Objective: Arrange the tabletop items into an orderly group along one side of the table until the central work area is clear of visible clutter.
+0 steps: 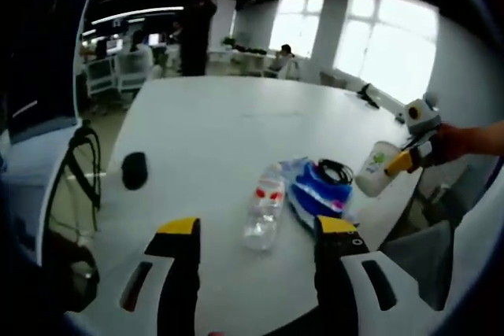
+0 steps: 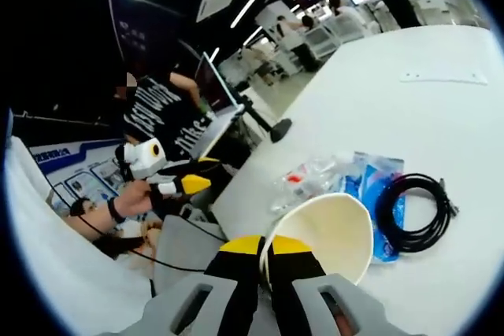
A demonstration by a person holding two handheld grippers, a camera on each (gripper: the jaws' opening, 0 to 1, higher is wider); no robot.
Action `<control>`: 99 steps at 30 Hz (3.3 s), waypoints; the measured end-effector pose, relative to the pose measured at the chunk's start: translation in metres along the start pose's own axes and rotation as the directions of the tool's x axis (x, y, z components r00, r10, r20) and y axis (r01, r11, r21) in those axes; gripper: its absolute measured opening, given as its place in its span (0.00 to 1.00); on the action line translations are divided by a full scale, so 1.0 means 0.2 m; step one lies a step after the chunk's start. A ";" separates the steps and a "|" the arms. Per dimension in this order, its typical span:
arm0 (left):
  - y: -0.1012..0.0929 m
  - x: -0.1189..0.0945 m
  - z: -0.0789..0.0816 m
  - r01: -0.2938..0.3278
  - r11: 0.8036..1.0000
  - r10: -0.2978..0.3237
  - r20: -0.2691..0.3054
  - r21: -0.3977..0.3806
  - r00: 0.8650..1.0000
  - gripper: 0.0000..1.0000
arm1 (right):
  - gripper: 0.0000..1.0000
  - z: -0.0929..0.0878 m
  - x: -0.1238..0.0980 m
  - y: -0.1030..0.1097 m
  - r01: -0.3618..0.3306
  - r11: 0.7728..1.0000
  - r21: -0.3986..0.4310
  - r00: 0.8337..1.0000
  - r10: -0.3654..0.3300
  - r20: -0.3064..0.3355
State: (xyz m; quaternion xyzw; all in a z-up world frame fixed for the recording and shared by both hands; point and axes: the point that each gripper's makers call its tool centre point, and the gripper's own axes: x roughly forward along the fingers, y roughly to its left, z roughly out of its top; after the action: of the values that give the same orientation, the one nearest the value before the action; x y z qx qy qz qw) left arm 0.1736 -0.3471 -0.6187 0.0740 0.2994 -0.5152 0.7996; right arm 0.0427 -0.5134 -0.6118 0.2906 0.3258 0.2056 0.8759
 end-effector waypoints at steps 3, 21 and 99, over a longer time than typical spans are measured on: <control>0.01 -0.01 -0.01 -0.002 1.000 0.002 -0.002 0.001 1.000 0.61 | 0.00 0.03 0.03 0.01 -0.004 1.000 -0.012 1.000 0.004 -0.010; 0.01 -0.03 -0.06 0.023 1.000 -0.023 -0.016 0.000 1.000 0.62 | 0.00 0.13 0.23 0.05 -0.015 0.999 -0.052 0.998 0.012 -0.061; -0.09 -0.04 -0.11 0.029 1.000 -0.029 -0.046 -0.007 0.999 0.60 | 0.00 0.47 0.88 -0.72 -0.039 0.610 -0.791 0.741 -0.513 -0.433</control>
State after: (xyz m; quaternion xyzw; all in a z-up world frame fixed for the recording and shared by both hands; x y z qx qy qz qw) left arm 0.1469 -0.3397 -0.6282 0.0790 0.3207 -0.5238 0.7852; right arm 0.2564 -0.5584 -0.7255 -0.2379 0.5164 0.2794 0.7737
